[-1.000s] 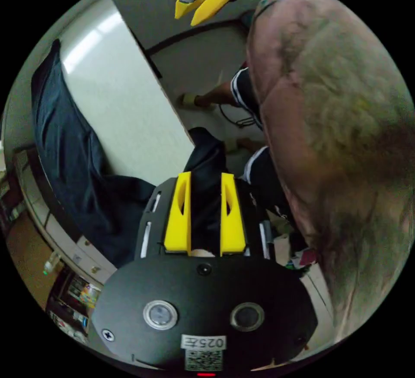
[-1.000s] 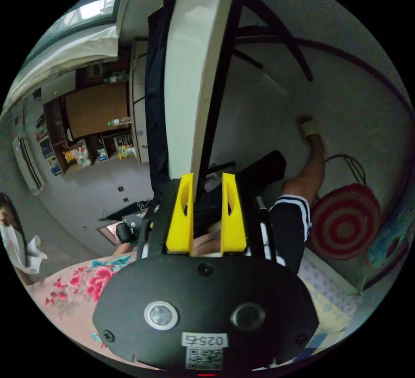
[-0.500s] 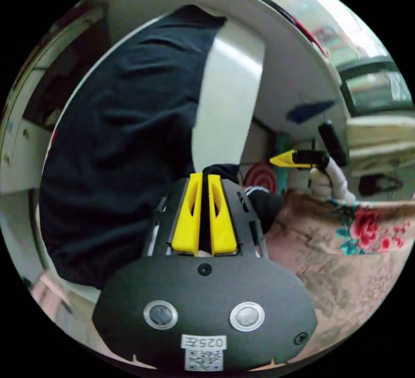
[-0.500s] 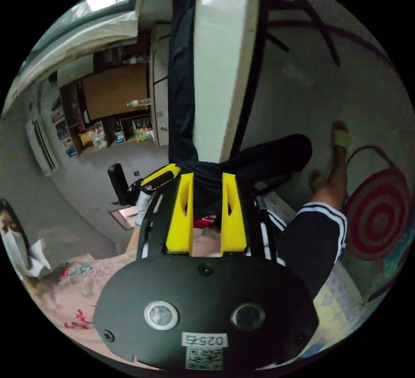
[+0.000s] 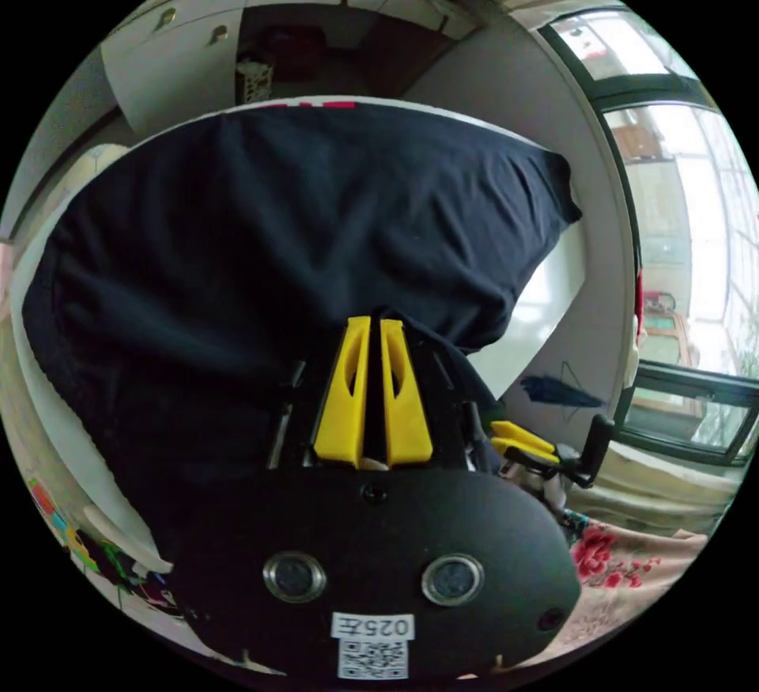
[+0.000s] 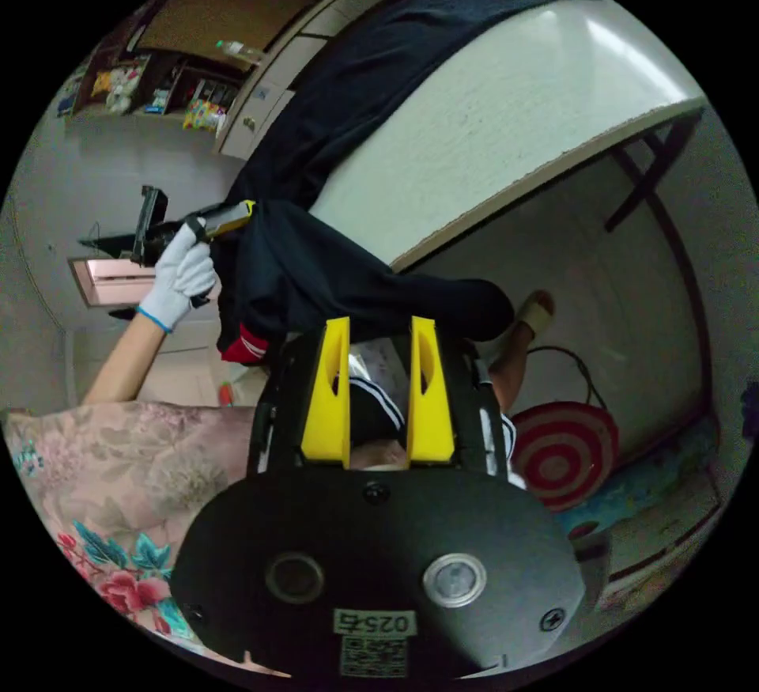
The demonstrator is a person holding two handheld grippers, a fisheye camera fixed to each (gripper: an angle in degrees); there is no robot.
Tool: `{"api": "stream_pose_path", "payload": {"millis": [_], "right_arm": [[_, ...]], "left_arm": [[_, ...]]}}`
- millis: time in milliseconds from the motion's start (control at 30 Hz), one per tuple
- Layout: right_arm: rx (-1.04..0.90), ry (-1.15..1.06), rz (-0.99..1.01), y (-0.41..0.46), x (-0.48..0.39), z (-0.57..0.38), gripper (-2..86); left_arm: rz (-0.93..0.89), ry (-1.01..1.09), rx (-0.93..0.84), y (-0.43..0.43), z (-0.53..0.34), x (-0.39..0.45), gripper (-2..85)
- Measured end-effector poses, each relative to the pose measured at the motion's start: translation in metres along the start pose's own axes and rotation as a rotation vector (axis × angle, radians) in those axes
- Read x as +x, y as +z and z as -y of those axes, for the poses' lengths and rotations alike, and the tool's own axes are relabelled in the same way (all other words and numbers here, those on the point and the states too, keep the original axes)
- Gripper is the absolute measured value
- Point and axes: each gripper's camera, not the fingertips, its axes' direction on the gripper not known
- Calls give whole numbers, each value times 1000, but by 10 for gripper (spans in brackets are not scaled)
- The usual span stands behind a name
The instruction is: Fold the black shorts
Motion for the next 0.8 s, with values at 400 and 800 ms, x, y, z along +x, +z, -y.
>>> {"api": "stream_pose_path", "payload": {"millis": [400,800], "right_arm": [[-76,-243,-162,129,-33,-11,35],[189,-94,-188,25,-10,-68,-2]], "left_arm": [[19,21,-44,-48,11,21,-13],[-11,35,-43,-96,-2,24,-12]]}}
